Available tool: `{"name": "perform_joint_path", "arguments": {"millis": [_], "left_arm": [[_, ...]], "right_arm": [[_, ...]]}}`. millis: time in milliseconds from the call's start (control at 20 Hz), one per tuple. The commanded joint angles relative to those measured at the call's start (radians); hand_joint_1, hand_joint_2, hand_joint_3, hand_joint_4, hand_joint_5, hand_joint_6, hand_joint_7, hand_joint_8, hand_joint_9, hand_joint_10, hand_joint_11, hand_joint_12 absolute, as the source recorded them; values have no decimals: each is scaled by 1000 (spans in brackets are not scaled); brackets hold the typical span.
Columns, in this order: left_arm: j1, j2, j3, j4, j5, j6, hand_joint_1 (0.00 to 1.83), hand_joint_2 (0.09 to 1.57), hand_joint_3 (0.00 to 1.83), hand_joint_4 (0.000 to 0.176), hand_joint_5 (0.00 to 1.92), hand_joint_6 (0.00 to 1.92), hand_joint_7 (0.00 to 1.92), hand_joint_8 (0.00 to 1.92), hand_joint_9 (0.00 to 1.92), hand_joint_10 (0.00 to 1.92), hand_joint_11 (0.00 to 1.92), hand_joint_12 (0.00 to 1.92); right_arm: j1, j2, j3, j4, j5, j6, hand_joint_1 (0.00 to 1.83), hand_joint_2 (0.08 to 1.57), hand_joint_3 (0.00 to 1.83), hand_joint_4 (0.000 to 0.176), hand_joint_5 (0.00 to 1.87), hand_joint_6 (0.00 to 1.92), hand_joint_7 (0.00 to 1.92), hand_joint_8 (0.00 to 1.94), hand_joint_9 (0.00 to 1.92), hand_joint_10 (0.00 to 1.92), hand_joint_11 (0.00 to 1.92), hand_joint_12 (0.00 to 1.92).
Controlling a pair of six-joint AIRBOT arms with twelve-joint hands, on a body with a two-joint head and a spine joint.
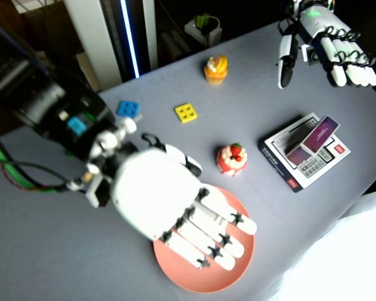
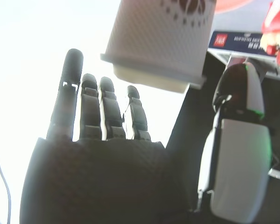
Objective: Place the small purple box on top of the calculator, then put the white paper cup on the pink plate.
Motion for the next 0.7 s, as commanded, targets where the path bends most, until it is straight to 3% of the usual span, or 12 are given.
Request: {"name": "perform_joint_path", "arguments": {"millis": [0,50,100,150,250,300,350,400,450,500,650], "left_arm": [[-6,8,-6,8,-146,-4,957,1033,0,36,57,0,0,0,0,0,0,0],[5,11,-9,1,-160,-7,956,1033,0,36,57,0,0,0,0,0,0,0],[18,15,-15,-6,-177,-8,900,1051,1,31,64,2,0,0,0,0,0,0],[33,19,-22,-12,-198,-10,870,1068,9,27,61,1,0,0,0,0,0,0],[47,20,-27,-15,-218,-13,862,1072,10,26,61,1,0,0,0,0,0,0],[52,20,-29,-16,-229,-15,690,1142,40,43,47,0,0,0,0,0,0,0],[56,20,-31,-17,-237,-17,597,1166,46,64,28,1,0,0,0,0,0,0],[64,20,-36,-18,-256,-19,516,1176,45,76,5,0,0,0,0,0,0,0],[71,21,-40,-18,-270,-22,473,1184,42,88,0,0,0,0,0,0,13,6],[77,22,-43,-17,-286,-26,477,1184,36,99,0,0,0,0,0,0,2,0],[110,28,-62,-14,-357,-30,479,1185,33,103,0,0,0,0,0,0,0,0]], "right_arm": [[14,24,-14,-11,171,0,577,831,0,165,0,0,0,0,0,0,0,1251],[13,53,-50,-28,212,3,576,830,0,166,0,0,0,0,0,0,0,1250],[4,103,-102,-58,269,4,514,900,1,99,0,0,0,0,0,0,0,49],[-18,145,-158,-92,339,20,504,918,9,87,0,0,0,0,0,0,0,9],[-51,186,-209,-130,421,54,501,922,11,84,0,0,0,0,0,0,0,0],[-67,200,-228,-143,459,67,499,1052,0,63,0,0,0,0,0,0,0,238],[-85,214,-250,-154,500,77,479,1040,0,65,0,0,0,0,0,0,0,158],[-111,235,-277,-169,556,89,440,1033,0,29,0,0,0,0,0,0,0,31],[-139,255,-306,-186,624,98,427,1036,0,11,0,0,0,0,0,0,0,5],[-170,277,-334,-190,679,99,436,1061,0,10,0,0,0,0,0,0,1,2],[-299,337,-420,-197,916,98,437,1067,0,10,0,0,0,0,0,0,2,1]]}}
